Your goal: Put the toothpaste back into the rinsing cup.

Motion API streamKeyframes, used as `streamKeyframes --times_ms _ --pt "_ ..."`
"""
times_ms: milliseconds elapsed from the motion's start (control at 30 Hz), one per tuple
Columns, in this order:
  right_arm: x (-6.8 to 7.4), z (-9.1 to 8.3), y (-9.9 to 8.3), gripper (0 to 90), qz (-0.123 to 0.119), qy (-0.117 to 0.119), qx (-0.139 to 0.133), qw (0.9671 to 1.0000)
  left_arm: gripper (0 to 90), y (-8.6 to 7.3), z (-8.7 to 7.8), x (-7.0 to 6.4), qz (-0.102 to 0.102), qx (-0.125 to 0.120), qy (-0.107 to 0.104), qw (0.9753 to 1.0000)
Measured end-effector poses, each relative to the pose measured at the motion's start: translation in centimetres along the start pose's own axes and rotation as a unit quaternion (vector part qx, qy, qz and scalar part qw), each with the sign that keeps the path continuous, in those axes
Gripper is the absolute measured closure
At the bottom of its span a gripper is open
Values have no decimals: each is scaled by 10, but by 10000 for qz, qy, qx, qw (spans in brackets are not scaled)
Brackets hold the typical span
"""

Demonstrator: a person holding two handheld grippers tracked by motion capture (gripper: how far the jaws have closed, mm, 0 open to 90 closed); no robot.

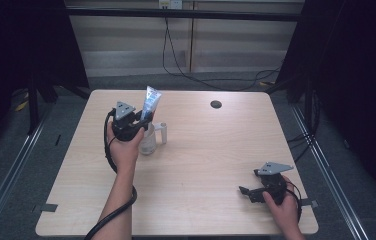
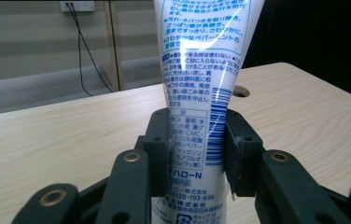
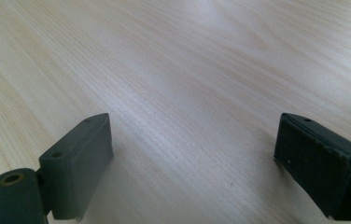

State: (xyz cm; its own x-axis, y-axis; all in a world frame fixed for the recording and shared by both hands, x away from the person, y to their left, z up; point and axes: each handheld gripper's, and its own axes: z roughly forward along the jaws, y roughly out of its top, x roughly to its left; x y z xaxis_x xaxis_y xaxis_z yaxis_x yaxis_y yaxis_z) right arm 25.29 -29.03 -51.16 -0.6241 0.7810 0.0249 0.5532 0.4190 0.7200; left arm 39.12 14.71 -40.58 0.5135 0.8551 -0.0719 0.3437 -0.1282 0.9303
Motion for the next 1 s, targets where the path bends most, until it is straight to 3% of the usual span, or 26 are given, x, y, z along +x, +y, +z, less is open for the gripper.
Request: streamKeyframes --times_ms 100,500,1000 --pt "0 0 0 109 8 -1 3 10000 663 -2 1 2 -90 -9 6 10000" --pt "0 0 0 109 0 -1 0 10000 659 -10 2 3 -44 21 108 9999" --pt "0 0 0 109 6 -1 2 10000 656 -21 4 3 -165 3 101 9998"
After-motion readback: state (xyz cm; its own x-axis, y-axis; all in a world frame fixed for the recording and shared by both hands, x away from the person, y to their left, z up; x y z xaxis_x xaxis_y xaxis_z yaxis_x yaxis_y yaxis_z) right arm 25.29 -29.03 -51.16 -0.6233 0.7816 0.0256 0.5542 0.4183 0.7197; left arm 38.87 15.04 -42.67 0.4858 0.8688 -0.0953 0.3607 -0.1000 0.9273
